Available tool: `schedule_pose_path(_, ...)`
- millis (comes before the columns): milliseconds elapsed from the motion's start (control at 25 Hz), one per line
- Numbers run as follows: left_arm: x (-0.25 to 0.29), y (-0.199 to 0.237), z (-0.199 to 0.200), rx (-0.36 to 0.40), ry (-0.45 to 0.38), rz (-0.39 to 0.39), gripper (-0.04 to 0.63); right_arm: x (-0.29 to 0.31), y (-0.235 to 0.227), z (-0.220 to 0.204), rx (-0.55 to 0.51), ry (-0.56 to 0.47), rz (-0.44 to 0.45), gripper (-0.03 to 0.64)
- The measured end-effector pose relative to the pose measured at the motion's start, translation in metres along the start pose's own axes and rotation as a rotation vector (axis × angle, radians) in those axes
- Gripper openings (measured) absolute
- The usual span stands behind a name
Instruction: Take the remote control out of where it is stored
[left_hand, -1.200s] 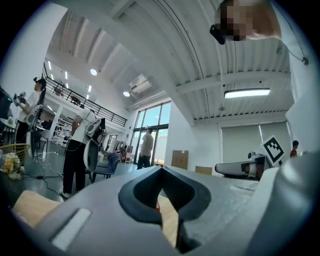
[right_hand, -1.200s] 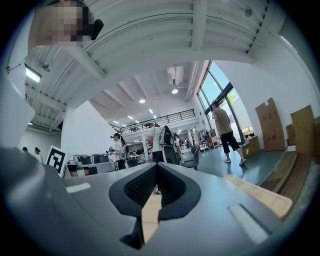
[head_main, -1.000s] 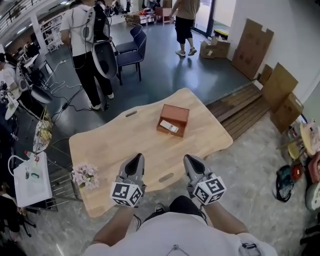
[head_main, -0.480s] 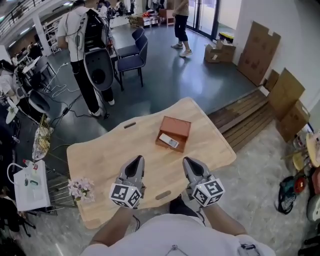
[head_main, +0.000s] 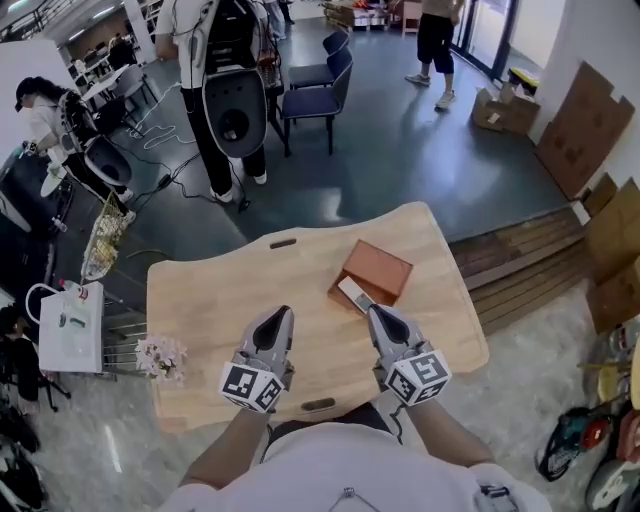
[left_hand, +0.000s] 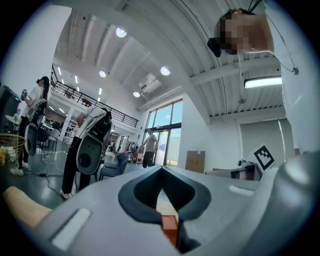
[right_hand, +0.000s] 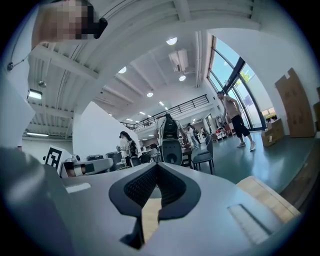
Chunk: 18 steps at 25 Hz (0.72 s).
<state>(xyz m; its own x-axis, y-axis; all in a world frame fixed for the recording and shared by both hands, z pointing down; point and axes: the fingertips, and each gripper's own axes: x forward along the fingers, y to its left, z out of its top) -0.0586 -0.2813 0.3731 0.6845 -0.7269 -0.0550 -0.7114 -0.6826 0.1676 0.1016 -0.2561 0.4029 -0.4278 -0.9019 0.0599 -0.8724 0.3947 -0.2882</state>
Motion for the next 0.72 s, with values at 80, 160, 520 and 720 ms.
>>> schedule_pose_path(80,0.008,0.006,-0.005,-0.005,0.037,0.019,0.0,0.011,-0.01,-0.002,0.017,0.007,0.005,0.028)
schedule_pose_path(160,0.017,0.011,-0.013,0.004,0.059,0.015,0.0,0.019,-0.019,-0.008,0.035,0.018,-0.001,0.028)
schedule_pose_path(520,0.106,0.036,-0.079,0.221,0.239,-0.198,0.002,0.05,-0.064,-0.047,0.111,0.065,-0.102,0.028)
schedule_pose_path(720,0.165,0.017,-0.156,0.449,0.374,-0.466,0.09,0.049,-0.103,-0.078,0.16,0.098,-0.198,0.028)
